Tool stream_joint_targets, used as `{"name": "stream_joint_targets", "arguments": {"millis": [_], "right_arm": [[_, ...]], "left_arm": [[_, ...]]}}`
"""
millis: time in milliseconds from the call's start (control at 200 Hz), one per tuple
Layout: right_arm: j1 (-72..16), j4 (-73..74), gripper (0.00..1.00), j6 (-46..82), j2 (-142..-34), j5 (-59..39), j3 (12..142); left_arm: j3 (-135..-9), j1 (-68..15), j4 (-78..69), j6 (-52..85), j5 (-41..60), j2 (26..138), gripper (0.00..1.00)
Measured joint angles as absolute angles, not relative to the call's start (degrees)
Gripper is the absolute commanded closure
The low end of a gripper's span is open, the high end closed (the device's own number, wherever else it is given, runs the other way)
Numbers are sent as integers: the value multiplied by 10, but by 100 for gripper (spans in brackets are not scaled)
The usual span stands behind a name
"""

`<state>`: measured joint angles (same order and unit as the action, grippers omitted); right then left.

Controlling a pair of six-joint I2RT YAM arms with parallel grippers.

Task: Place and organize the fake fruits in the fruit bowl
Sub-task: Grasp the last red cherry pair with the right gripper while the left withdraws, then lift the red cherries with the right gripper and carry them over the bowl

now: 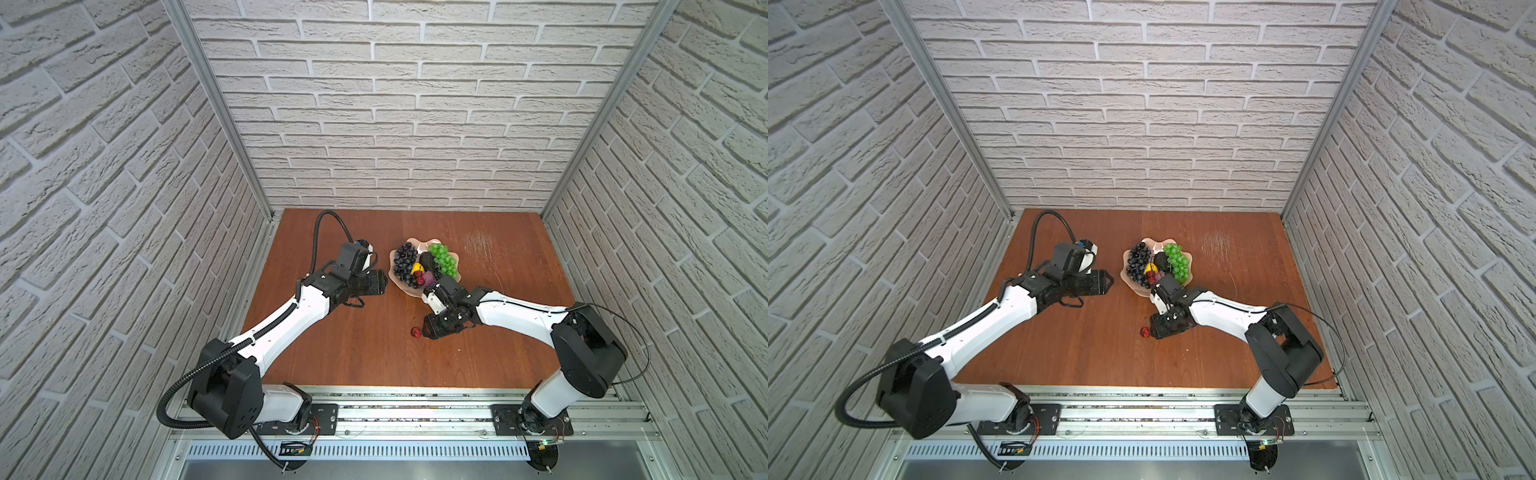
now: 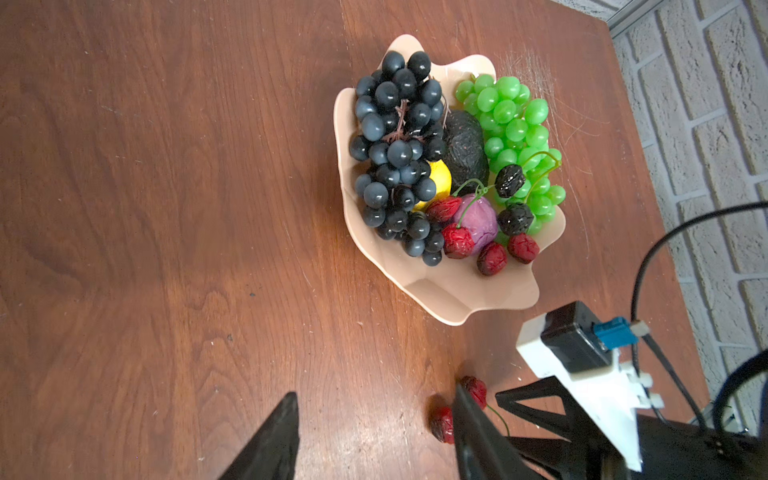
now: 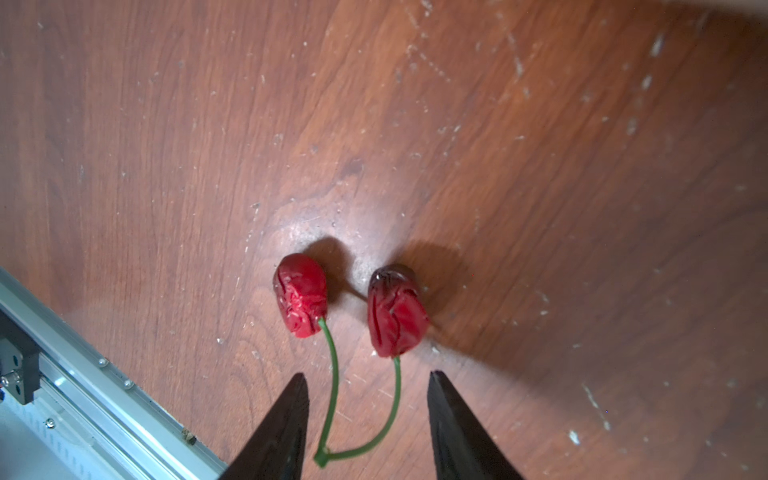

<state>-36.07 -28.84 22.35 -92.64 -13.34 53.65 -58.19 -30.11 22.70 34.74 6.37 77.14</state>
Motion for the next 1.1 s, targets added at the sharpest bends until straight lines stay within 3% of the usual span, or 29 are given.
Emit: {"name": "stream_joint_targets", "arguments": {"millis": [475, 770, 1100], "right_arm": [[-316, -241, 56, 277, -907, -213, 485], [-302, -170, 66, 321, -936, -284, 464], [-294, -152, 83, 328, -949, -299, 463]], "left_arm": [[-577, -301, 228, 356, 56, 768, 41], [-577, -300, 228, 356, 53, 768, 41], [-577, -300, 229, 356, 51, 768, 40]]}}
